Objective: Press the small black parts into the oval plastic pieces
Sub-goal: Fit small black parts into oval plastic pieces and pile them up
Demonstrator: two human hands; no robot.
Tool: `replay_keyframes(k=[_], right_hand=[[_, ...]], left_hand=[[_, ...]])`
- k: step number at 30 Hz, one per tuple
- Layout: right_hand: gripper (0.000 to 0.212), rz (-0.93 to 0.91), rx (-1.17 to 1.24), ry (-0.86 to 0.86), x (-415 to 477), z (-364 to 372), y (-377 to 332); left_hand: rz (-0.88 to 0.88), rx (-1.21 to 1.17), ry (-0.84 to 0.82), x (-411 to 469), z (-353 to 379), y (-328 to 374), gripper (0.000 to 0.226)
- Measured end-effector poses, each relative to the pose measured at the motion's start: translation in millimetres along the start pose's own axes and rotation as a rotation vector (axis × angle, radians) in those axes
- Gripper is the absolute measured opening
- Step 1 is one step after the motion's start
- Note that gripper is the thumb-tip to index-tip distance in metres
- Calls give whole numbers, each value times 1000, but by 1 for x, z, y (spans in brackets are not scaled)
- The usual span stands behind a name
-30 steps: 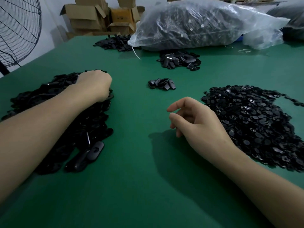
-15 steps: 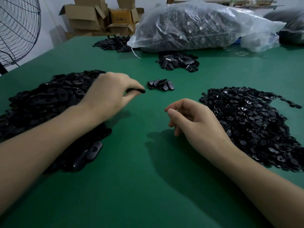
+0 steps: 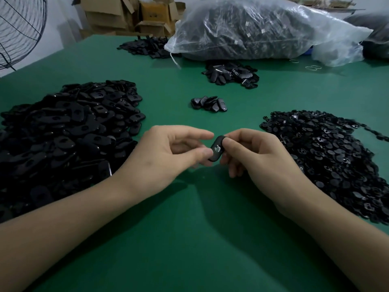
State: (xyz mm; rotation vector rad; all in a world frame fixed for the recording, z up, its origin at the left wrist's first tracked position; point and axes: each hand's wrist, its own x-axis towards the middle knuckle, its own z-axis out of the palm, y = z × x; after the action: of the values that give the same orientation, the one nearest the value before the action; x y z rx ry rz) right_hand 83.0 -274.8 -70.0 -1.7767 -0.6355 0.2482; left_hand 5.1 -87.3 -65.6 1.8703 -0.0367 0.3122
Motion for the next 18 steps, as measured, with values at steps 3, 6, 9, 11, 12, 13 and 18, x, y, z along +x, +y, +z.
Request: replay_keyframes(k=[3,6,9,11,12,13,18], right_hand=[[19,-22,-38,3,0,1,-1],[17,-40,-86,45,0,-3,-7],[14,-89,-161,182,4,-22,-17],[14,-95,-223,240,8,-42,-23],[15,-80,-271,231,10,-52,-27],[16,-56,-349,188,12,-61,-30],[7,0,-986,-149,21,-73,-43]], left_hand=[[-73,-115,-61,0,1,-4,22],[-117,-188,-46,0,2,-6,22],[-147,-229,-13,1,3,-8,22],[-148,-231,-9,2,4,-9,22],[-147,-227,-11,2,5,-9,21],[-148,-226,-13,2,5,-9,21],[-155,-241,-17,2,5,-10,19]])
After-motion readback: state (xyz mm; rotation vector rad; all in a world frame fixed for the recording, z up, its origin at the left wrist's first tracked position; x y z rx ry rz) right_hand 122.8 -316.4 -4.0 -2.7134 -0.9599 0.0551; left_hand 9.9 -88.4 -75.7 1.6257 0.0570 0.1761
